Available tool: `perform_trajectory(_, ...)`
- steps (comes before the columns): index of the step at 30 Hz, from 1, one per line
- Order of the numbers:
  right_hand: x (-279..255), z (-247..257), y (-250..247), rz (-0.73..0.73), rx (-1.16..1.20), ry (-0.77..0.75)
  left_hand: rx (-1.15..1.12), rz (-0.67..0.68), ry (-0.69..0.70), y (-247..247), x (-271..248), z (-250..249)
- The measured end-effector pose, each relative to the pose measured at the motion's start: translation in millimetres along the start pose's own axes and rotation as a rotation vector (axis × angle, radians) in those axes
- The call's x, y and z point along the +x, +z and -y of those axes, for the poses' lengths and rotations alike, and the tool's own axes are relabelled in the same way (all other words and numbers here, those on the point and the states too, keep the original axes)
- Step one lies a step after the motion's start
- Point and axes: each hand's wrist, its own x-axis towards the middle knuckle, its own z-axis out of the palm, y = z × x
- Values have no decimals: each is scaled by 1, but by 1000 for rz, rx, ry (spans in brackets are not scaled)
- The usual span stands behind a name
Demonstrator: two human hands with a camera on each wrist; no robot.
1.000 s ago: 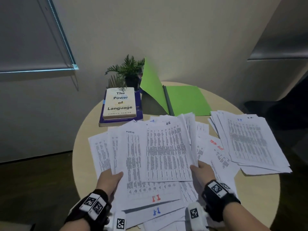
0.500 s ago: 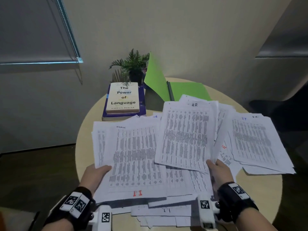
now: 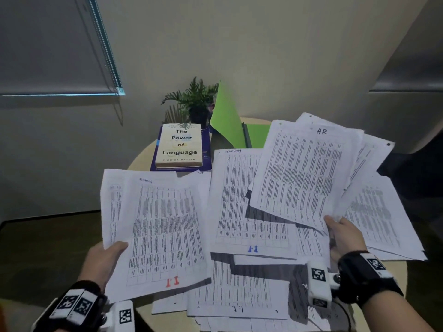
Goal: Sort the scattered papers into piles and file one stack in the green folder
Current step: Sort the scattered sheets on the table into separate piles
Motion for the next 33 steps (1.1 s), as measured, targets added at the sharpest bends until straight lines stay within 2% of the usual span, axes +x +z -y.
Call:
perform_trajectory(11, 7, 33, -10, 13, 52, -76, -18, -5, 87, -4, 1, -35)
perform_trajectory(19, -12, 28, 2, 102, 43, -19, -42, 69, 113, 13, -3, -36)
perform_trajectory(27, -43, -6, 48, 176, 23, 87, -183, 283, 53, 62, -33, -33)
perform_trajectory(33, -42, -46, 70, 194, -60, 114, -16, 439, 42, 85, -29, -15)
